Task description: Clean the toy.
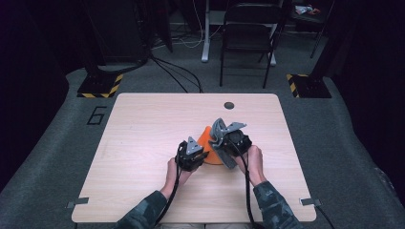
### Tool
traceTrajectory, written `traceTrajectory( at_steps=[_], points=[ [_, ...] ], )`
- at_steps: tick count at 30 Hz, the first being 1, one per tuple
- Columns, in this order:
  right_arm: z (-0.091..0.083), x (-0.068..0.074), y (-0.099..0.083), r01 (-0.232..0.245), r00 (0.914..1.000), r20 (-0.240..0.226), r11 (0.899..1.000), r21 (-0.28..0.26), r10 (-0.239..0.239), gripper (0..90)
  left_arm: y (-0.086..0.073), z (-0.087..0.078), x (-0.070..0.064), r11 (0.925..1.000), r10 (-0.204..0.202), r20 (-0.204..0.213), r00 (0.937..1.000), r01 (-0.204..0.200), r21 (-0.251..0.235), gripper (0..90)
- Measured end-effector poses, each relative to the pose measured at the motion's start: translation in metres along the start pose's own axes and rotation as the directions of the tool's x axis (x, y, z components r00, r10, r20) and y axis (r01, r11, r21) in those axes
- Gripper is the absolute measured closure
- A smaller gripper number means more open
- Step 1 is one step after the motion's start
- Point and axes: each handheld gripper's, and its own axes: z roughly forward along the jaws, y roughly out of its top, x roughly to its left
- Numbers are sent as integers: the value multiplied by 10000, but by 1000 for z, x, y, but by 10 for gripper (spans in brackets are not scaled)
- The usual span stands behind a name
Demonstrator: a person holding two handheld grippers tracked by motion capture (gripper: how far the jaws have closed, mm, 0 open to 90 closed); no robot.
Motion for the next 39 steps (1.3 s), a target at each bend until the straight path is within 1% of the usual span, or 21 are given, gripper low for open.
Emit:
traceTrajectory(
  at_steps=[1,2,4,5,8,11,13,16,18,19,21,23,24,26,29,31,32,33,35,36,39],
  points=[
    [0,-5,-3,-52,10000,49,9999,113,51,716,0,-1,1,10000,10,83,10000,-10,77,748],
    [2,-8,-7,-302,9995,75,9994,156,301,716,0,0,1,10000,-86,98,9999,86,-22,748],
    [5,-18,-15,-708,9975,-47,9968,372,711,717,0,0,3,9999,-130,141,9998,130,7,748],
    [8,-23,-19,-825,9966,-18,9957,426,827,717,0,1,3,9998,-201,158,9997,202,-40,748],
    [19,-35,-32,-1425,9894,-164,9866,788,1443,718,0,1,5,9997,-264,238,9994,264,1,747],
    [28,-39,-40,-1743,9838,-236,9784,1108,1779,718,0,1,6,9994,-338,328,9989,337,42,747],
    [35,-41,-45,-1717,9845,-138,9761,1330,1750,718,0,1,7,9994,-348,302,9989,347,39,748],
    [46,-41,-54,-1827,9822,-105,9662,1816,1876,717,-1,1,8,9991,-422,273,9987,422,10,748],
    [47,-42,-55,-1850,9816,-122,9655,1834,1904,716,-1,0,9,9989,-468,263,9986,468,15,747],
    [46,-42,-54,-1734,9837,-137,9670,1865,1790,716,-1,0,9,9989,-470,260,9986,470,24,747],
    [40,-45,-51,-1624,9862,-19,9694,1843,1656,717,-1,0,9,9983,-581,239,9980,582,-22,746],
    [28,-51,-45,-1865,9820,-1,9702,1547,1888,718,-2,0,11,9978,-669,280,9974,670,-29,745],
    [20,-54,-41,-1994,9797,25,9724,1208,2006,718,-2,0,12,9979,-642,244,9976,643,-48,744],
    [4,-55,-31,-2026,9789,-160,9776,570,2038,718,-1,0,13,9982,-600,259,9979,601,-21,743],
    [-13,-44,-17,-1706,9836,-601,9853,-50,1700,718,-1,0,13,9982,-604,239,9979,605,-30,741],
    [-13,-31,-11,-1404,9855,-959,9901,9,1399,718,-1,0,13,9979,-640,263,9976,641,-47,739],
    [-10,-25,-9,-1157,9877,-1042,9931,176,1169,718,-1,0,13,9978,-661,245,9975,663,-46,736],
    [-4,-19,-9,-898,9908,-981,9954,343,928,718,-1,0,14,9976,-686,244,9973,687,-64,727],
    [5,-13,-12,-770,9947,-644,9960,451,798,719,-1,-2,13,9974,-706,160,9974,708,-97,672],
    [7,-12,-13,-873,9941,-609,9954,398,896,719,0,-4,11,9970,-763,102,9970,764,-140,615],
    [7,-16,-14,-788,9949,-603,9964,318,806,719,5,-10,3,9989,-412,-160,9990,408,-236,440]
  ],
)
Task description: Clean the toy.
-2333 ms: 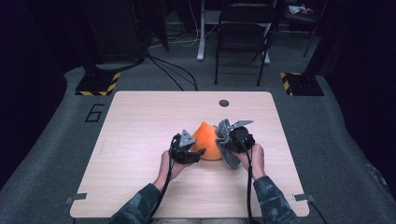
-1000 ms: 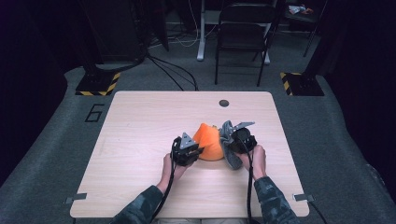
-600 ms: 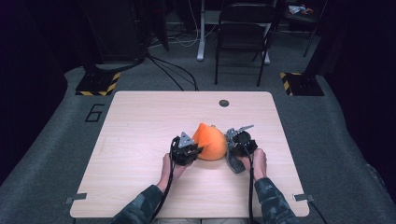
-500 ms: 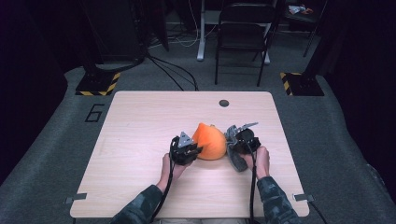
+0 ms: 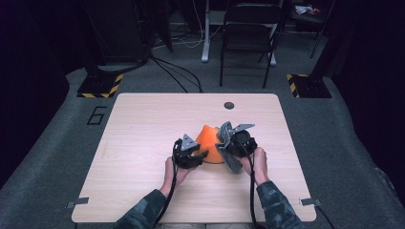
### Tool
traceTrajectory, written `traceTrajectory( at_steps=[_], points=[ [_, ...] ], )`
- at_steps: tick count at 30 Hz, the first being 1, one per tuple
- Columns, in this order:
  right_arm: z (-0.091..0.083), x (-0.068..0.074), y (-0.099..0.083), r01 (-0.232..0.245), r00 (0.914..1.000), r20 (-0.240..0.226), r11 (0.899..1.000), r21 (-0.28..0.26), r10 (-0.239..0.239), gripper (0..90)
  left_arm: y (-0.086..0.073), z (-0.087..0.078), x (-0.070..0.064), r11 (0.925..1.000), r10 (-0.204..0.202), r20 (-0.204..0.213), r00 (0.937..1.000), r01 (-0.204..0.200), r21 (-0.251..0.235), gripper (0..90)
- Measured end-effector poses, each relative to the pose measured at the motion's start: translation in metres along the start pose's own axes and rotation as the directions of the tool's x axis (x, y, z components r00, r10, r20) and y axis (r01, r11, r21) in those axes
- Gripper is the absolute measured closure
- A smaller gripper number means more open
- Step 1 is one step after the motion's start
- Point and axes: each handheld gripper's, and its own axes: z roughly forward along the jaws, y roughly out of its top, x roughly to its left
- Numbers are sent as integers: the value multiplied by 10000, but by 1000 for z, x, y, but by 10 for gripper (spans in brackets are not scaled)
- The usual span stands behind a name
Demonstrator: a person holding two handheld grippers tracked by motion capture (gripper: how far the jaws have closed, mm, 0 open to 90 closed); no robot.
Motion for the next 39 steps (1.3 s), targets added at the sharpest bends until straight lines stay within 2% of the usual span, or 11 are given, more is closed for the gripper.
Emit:
traceTrajectory(
  at_steps=[3,5,6,10,12,15,18,22,24,27,39],
  points=[
    [1,-4,-1,-174,9998,-108,9998,-37,174,718,0,4,-5,9988,481,-353,9982,-476,151,364],
    [2,-6,-1,-203,9996,-179,9997,-103,201,718,-5,14,-4,9978,493,-358,9981,-477,457,387],
    [2,-5,-1,-262,9994,-219,9996,-80,260,719,-8,17,-4,9977,512,-379,9980,-494,462,420],
    [1,-5,-1,-169,9997,-148,9998,-78,168,718,-9,17,-3,9982,559,-426,9975,-550,229,668],
    [-1,-8,1,-257,9995,-183,9996,-114,255,718,-9,16,-1,9990,437,-405,9982,-435,65,734],
    [-13,-8,8,-303,9995,-75,9986,-422,300,717,-5,11,1,9997,256,-252,9994,-256,4,777],
    [-30,3,19,-133,9999,-19,9953,-959,132,717,3,3,-2,10000,8,-52,10000,-8,-99,782],
    [-39,26,30,541,9985,28,9864,-1551,-543,714,11,-4,-10,10000,41,130,9999,-41,-5,777],
    [-30,37,30,972,9952,242,9895,-1069,-952,713,9,-2,-10,10000,-27,117,9999,26,52,774],
    [-10,38,22,1306,9902,590,9894,-631,-1269,714,5,2,-7,9996,-100,218,9997,94,275,768],
    [-5,16,11,772,9961,424,9970,-65,-768,714,2,6,0,9993,-246,359,9991,236,298,758]
  ],
)
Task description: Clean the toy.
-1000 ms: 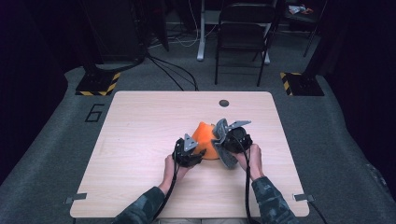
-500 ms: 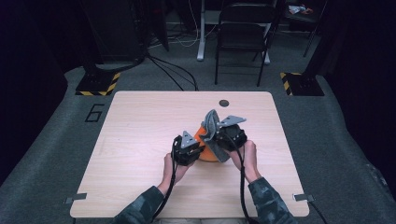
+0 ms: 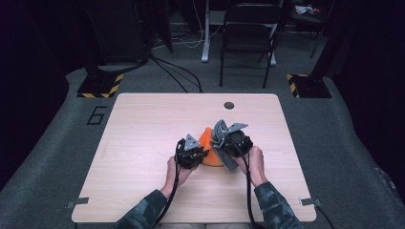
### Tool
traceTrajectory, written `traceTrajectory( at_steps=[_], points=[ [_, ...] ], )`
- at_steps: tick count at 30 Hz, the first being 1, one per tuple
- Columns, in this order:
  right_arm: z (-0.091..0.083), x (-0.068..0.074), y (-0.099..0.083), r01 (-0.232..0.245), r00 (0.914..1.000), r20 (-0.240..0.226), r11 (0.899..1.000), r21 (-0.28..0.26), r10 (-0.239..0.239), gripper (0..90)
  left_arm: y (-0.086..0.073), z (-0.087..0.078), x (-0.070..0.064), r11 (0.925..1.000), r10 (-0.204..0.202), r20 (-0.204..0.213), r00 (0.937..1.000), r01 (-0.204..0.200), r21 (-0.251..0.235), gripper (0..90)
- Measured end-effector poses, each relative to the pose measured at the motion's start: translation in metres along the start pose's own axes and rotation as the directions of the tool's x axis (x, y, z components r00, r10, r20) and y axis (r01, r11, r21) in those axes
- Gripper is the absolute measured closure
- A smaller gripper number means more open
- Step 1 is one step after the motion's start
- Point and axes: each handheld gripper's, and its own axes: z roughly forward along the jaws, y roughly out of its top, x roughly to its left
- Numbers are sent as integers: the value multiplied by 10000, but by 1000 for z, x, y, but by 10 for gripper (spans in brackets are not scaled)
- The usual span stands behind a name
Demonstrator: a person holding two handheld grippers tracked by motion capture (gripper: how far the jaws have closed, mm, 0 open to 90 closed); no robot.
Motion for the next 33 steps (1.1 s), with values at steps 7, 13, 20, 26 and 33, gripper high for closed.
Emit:
traceTrajectory(
  at_steps=[7,13,20,26,33],
  points=[
    [8,-16,-14,-640,9979,78,9957,673,636,714,-1,1,4,10000,-51,-39,10000,51,15,753],
    [27,-33,-33,-1144,9934,124,9855,1251,1138,715,-3,2,8,9998,-216,13,9998,216,42,752],
    [46,-38,-47,-1469,9887,-21,9737,1741,1496,713,-4,2,11,9997,-258,26,9997,258,52,748],
    [41,-41,-44,-1480,9890,250,9716,1849,1459,711,-5,1,12,9994,-339,-47,9994,340,13,746],
    [-4,-47,-19,-1622,9867,-94,9867,110,1623,712,-5,2,14,9992,-404,-46,9992,404,-22,739]
  ],
)
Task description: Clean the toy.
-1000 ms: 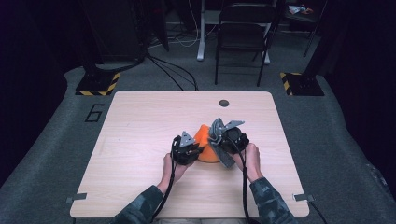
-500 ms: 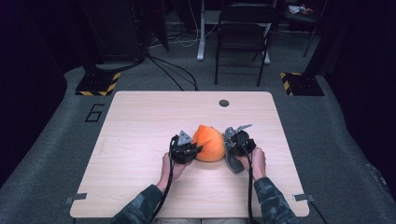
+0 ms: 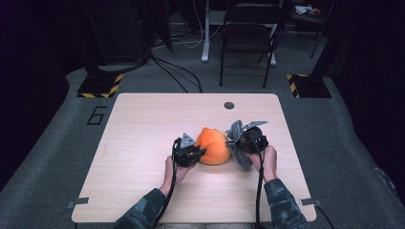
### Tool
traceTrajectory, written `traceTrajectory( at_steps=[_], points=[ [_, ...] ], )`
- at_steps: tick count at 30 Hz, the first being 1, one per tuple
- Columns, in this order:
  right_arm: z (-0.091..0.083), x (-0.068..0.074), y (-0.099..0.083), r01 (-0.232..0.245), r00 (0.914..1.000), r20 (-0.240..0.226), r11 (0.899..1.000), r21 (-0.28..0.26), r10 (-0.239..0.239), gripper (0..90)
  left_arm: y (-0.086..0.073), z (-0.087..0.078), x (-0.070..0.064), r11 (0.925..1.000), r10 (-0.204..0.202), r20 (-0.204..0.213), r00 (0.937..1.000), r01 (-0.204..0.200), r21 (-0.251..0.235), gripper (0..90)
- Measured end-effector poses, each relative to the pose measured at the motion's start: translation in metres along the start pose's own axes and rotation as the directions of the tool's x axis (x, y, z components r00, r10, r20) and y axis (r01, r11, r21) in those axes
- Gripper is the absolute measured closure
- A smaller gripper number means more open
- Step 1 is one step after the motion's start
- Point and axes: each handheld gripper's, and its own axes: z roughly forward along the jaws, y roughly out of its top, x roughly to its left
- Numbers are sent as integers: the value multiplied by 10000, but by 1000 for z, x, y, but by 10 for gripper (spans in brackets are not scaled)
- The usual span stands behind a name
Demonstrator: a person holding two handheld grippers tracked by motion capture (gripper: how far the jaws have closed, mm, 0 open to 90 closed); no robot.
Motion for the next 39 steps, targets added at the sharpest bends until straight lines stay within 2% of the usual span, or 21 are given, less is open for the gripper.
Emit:
traceTrajectory(
  at_steps=[2,4,6,11,14,16,20,23,25,26,27,29,33,36,37,38,39],
  points=[
    [-4,10,4,211,9991,-360,9997,-76,-213,712,0,0,0,10000,-1,-15,10000,1,-12,735],
    [2,21,4,547,9963,-679,9983,222,-531,712,0,0,0,10000,7,-55,10000,-7,-22,715],
    [12,29,1,856,9957,-382,9956,378,-842,713,1,-1,0,10000,-2,-117,9999,1,-84,647],
    [16,24,-3,599,9979,-279,9972,442,-587,712,3,-7,-7,9989,446,-536,9976,-454,-139,430],
    [17,20,-5,557,9983,-205,9974,453,-548,712,1,-4,-9,9983,576,-577,9967,-574,43,396],
    [18,18,-7,446,9986,-296,9981,434,-434,712,-2,0,-9,9985,550,-567,9969,-547,66,435],
    [19,19,-6,548,9982,-269,9980,316,-540,712,-6,5,-8,9981,619,-508,9968,-620,-7,649],
    [16,20,-4,532,9983,-239,9981,303,-525,712,-5,2,-8,9974,719,-470,9963,-719,31,729],
    [11,20,-1,644,9977,-196,9978,132,-642,713,-3,1,-8,9982,584,-490,9971,-590,-114,747],
    [7,21,1,594,9981,-184,9982,23,-593,713,-2,-1,-7,9981,599,-430,9973,-605,-118,754],
    [4,22,3,599,9980,-202,9981,-151,-602,714,0,-3,-7,9989,453,-294,9985,-457,-140,758],
    [-5,25,9,558,9976,-390,9970,-528,-579,713,4,-6,-10,9988,414,-238,9989,-420,-257,758],
    [-20,44,18,978,9927,-575,9864,-1321,-1061,712,7,-8,-19,9985,491,-12,9988,-491,-225,757],
    [-16,59,19,1551,9847,-593,9797,-1267,-1635,710,6,-6,-23,9980,595,-13,9982,-595,-194,755],
    [-11,63,17,1642,9844,-446,9802,-1108,-1700,709,6,-6,-22,9983,574,-2,9984,-574,-119,754],
    [-5,63,16,1986,9787,-318,9740,-1088,-2031,710,5,-5,-21,9982,603,-14,9982,-603,-71,752],
    [-2,63,14,1968,9797,-218,9767,-859,-1993,709,4,-4,-20,9982,606,-2,9982,-606,-41,751]
  ],
)
